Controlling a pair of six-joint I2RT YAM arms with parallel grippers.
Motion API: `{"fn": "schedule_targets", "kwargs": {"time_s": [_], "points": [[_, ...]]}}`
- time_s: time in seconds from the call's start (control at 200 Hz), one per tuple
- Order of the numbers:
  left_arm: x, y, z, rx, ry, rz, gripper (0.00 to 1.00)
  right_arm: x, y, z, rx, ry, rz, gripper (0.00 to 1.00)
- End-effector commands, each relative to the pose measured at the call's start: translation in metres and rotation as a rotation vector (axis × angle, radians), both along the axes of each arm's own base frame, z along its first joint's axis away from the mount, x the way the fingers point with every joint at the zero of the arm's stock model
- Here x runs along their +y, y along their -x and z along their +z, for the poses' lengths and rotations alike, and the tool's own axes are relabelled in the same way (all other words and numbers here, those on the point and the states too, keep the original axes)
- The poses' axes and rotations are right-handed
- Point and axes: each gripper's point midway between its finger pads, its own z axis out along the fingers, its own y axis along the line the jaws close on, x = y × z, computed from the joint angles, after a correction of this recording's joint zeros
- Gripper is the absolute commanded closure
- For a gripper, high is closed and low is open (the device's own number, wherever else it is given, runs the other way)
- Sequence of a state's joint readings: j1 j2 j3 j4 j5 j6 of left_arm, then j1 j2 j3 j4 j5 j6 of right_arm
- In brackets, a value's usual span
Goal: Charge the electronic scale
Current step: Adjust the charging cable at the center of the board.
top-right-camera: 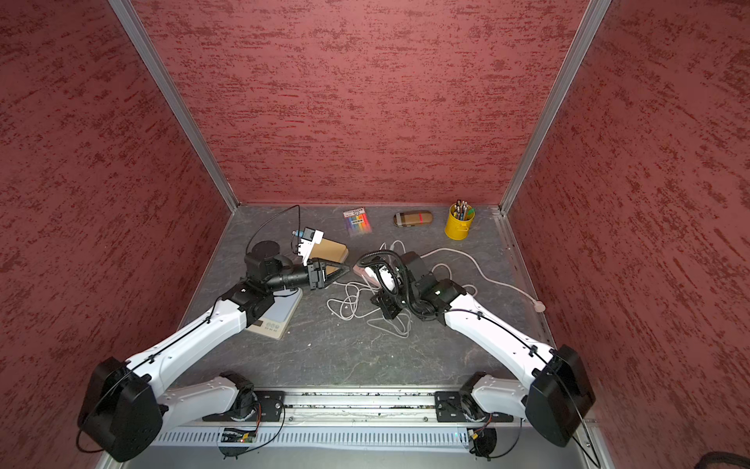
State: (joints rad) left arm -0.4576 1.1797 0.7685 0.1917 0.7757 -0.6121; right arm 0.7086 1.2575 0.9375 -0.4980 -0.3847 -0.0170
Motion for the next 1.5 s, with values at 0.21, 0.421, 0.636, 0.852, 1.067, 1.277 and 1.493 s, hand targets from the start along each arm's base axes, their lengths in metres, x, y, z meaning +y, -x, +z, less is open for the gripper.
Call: {"fn": "schedule_targets", "kwargs": {"time_s": [0.21, 0.421, 0.636, 0.852, 1.067, 1.277, 1.493], "points": [[-0.003, -0.007, -0.058, 0.276, -0.151, 0.161, 0.60, 0.015, -0.025, 0.003, -0.166, 0.109, -0.100, 1.00], [-0.013, -0.005, -0.084, 0.369, -0.185, 0.158, 0.61, 0.029, -0.025, 0.000, -0.192, 0.137, -0.090, 1.00], [-0.009, -0.009, -0.087, 0.375, -0.166, 0.179, 0.84, 0.036, -0.020, -0.010, -0.193, 0.167, -0.049, 1.00], [0.001, -0.011, -0.084, 0.337, -0.151, 0.180, 1.00, 0.042, -0.006, -0.011, -0.178, 0.121, 0.001, 0.93], [0.003, 0.001, -0.082, 0.245, -0.130, 0.091, 1.00, 0.041, -0.010, 0.020, -0.225, -0.024, -0.086, 0.41], [-0.003, 0.010, -0.083, 0.225, -0.061, 0.019, 1.00, 0.047, -0.015, 0.021, -0.224, -0.109, -0.136, 0.40], [-0.008, 0.016, -0.077, 0.223, -0.036, -0.036, 1.00, 0.066, -0.028, 0.008, -0.220, -0.057, -0.099, 0.45]]}}
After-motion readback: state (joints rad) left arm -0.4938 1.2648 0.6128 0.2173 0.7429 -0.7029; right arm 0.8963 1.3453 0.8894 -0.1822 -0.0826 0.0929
